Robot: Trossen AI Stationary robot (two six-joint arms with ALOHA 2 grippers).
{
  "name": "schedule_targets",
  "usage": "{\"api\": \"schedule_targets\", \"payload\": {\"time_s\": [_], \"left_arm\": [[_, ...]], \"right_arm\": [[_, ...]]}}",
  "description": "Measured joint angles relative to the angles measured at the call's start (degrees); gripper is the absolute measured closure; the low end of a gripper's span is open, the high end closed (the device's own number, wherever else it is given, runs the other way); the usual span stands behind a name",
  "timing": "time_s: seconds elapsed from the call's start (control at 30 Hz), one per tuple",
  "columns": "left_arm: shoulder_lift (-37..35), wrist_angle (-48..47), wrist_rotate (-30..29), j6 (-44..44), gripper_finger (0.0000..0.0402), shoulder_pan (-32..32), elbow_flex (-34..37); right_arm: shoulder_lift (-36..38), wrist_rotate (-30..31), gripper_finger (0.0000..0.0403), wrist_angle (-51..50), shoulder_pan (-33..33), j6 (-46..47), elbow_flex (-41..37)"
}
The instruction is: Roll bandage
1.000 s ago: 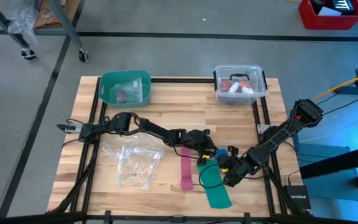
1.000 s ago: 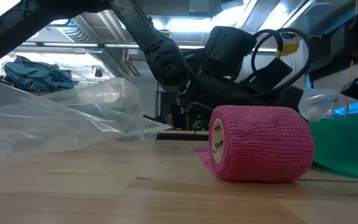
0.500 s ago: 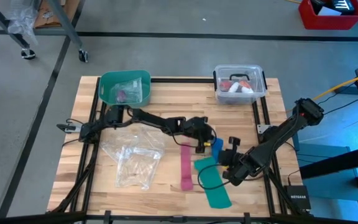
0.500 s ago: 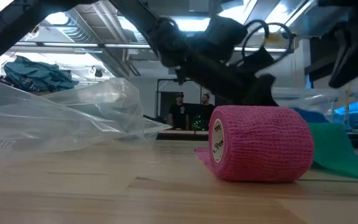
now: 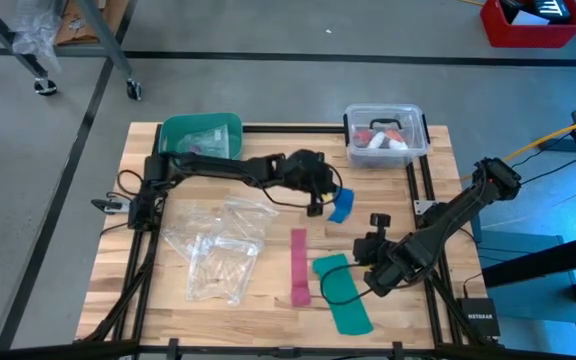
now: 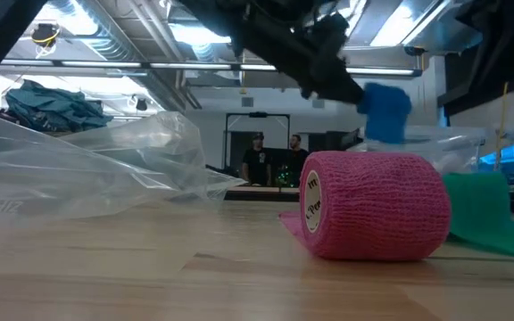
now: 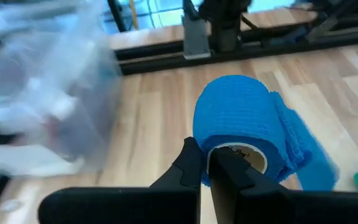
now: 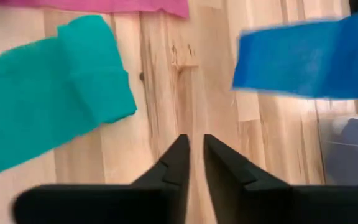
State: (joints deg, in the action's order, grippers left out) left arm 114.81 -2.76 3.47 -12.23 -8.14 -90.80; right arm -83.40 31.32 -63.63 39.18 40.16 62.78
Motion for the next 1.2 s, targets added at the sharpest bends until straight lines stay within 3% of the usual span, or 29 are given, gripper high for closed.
{"api": "schedule_targets", "payload": {"time_s": [0.17, 0.37, 0.9, 1.2], "left_arm": [[-4.57, -3.96, 0.04, 1.13, 0.0399, -0.89, 0.00], [-9.32, -8.07, 0.18, 5.59, 0.0400, -1.71, 0.00], [-13.38, -11.90, 0.06, 10.61, 0.0400, -4.12, 0.00], [-13.45, -11.69, 0.22, 12.43, 0.0400, -4.32, 0.00]], "right_arm": [[-0.02, 0.66, 0.0265, 2.13, -3.00, -3.44, 0.00], [-0.07, 2.90, 0.0226, 8.43, -6.16, -23.26, 0.00], [-0.09, 17.61, 0.0306, 11.62, -8.96, -34.83, -0.04], [-0.09, 25.57, 0.0326, 11.67, -8.96, -42.82, -0.04]]}}
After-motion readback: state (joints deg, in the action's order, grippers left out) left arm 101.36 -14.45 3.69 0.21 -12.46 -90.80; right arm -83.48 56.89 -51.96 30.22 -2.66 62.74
